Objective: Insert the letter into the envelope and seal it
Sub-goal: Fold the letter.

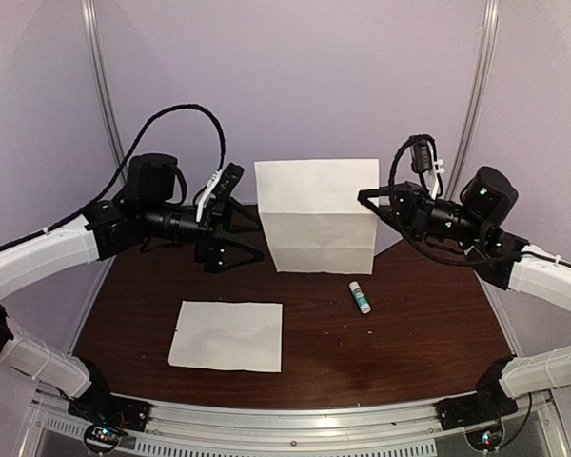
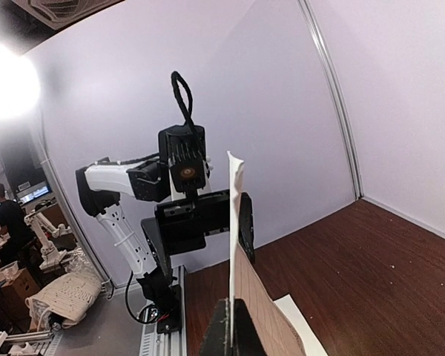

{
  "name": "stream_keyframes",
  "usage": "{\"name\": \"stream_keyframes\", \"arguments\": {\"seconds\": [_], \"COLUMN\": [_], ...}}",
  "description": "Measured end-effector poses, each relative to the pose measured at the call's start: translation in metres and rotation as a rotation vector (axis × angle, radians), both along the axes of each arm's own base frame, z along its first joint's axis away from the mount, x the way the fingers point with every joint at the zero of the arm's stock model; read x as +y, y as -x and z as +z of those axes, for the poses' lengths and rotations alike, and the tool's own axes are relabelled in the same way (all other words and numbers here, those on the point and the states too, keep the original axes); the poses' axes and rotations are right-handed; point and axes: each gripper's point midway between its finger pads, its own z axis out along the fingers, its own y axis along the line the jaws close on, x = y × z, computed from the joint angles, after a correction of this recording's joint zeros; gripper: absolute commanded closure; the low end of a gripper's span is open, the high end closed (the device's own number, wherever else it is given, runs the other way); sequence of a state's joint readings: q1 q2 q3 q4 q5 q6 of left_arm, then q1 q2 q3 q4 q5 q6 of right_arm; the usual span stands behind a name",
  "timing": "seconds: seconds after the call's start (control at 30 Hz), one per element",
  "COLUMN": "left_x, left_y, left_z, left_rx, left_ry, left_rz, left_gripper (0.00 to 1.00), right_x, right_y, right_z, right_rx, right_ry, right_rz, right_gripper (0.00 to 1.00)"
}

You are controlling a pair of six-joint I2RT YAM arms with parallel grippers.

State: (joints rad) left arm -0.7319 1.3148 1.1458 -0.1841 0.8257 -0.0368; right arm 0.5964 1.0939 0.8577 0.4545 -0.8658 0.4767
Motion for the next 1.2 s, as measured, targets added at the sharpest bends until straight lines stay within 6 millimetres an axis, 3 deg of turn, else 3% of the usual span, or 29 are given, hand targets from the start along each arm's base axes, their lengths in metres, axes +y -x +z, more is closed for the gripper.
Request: {"name": "stream_keyframes", "arguments": {"seconds": [0.17,0.3,0.37,0.5,0.6,0.8,1.07,1.2], "left_x": [-0.002,-0.003,-0.004,-0.003,0.0,0.013,0.01,0.009], "left_y": [-0.002,-0.003,-0.004,-0.009,-0.019,-0.035,-0.021,-0.018], "left_z": [-0.003,-0.003,-0.005,-0.008,-0.008,0.006,0.015,0.014], "left_rx": [0.02,0.028,0.029,0.03,0.024,0.009,0.036,0.044], "left_ry": [0.019,0.039,0.047,0.047,0.043,0.086,0.137,0.15], "left_rz": [0.01,0.016,0.018,0.051,0.109,0.17,0.077,0.063], "left_gripper": [0.08,0.22,0.22,0.13,0.14,0.31,0.59,0.67], "right_x": [0.007,0.013,0.014,0.014,0.014,0.016,0.019,0.021], "right_y": [0.007,0.01,0.01,0.006,0.006,0.004,0.001,-0.002], "right_z": [0.019,0.023,0.023,0.025,0.026,0.024,0.019,0.014], "right_rx": [-0.022,-0.017,-0.012,-0.003,0.001,0.012,0.023,0.037], "right_ry": [-0.082,-0.124,-0.14,-0.164,-0.173,-0.171,-0.162,-0.151], "right_rz": [0.015,0.026,0.026,0.019,0.02,0.022,0.021,0.021], "right_gripper": [1.0,1.0,1.0,1.0,1.0,1.0,1.0,1.0]}}
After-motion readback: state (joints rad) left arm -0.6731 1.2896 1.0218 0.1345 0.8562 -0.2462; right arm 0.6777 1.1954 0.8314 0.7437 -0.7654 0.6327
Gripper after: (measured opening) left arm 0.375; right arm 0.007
